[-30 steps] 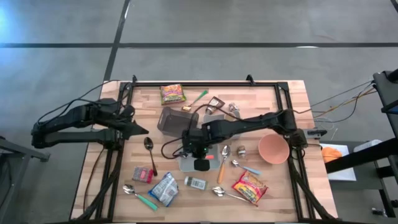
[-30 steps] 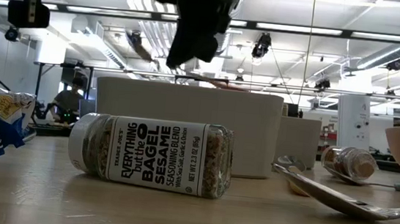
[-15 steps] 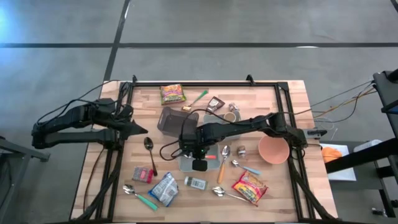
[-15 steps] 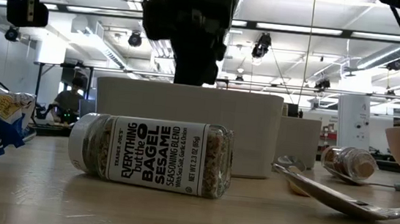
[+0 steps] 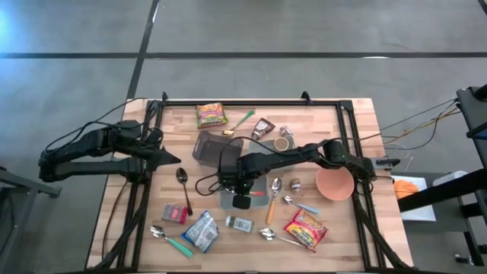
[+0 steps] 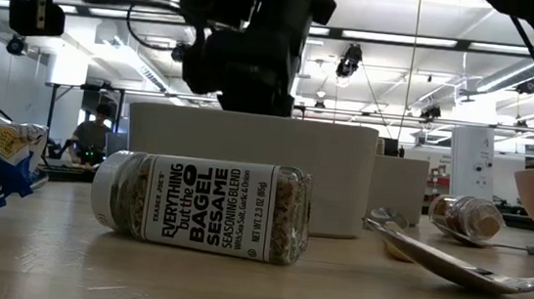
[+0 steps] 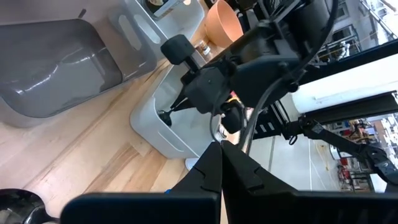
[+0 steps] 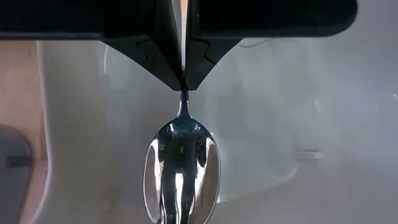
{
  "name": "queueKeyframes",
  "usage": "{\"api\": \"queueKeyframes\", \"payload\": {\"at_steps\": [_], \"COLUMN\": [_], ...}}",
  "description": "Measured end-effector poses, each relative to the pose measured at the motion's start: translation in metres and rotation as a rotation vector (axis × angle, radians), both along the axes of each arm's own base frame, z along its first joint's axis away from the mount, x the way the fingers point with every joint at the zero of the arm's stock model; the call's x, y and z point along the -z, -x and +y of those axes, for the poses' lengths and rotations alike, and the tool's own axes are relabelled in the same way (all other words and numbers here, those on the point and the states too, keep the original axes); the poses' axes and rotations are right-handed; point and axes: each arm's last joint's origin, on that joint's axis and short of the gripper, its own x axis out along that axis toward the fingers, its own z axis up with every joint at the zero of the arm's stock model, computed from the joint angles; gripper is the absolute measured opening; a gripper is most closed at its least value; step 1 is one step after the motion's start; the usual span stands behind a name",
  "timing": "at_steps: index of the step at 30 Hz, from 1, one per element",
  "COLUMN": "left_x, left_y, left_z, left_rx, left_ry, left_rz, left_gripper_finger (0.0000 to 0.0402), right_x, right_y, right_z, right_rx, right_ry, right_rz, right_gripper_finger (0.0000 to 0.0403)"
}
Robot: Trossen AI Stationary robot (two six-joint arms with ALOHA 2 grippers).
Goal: Pick & Place Food Item
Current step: Put the white and orange spoon into the bottom gray bin
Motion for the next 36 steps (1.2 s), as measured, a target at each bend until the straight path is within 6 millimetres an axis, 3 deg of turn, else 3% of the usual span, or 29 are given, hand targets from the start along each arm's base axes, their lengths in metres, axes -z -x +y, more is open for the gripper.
{"api": "queueKeyframes", "payload": {"at_steps": [12, 36], "left_x": [0.0, 0.0], "left_y": [0.0, 0.0], "left_z": [0.001, 0.001], "left_rx": [-0.02, -0.022], "left_ry": [-0.01, -0.009], "left_rz": [0.002, 0.003], "left_gripper_finger": [0.0, 0.0], "right_x": [0.013, 0.013], "right_y": [0.004, 0.001], "right_z": [-0.002, -0.002], "right_rx": [0.002, -0.016], "right_ry": [0.036, 0.054], "right_rz": [0.026, -0.014], "right_gripper_finger": [0.0008, 0.0008]}}
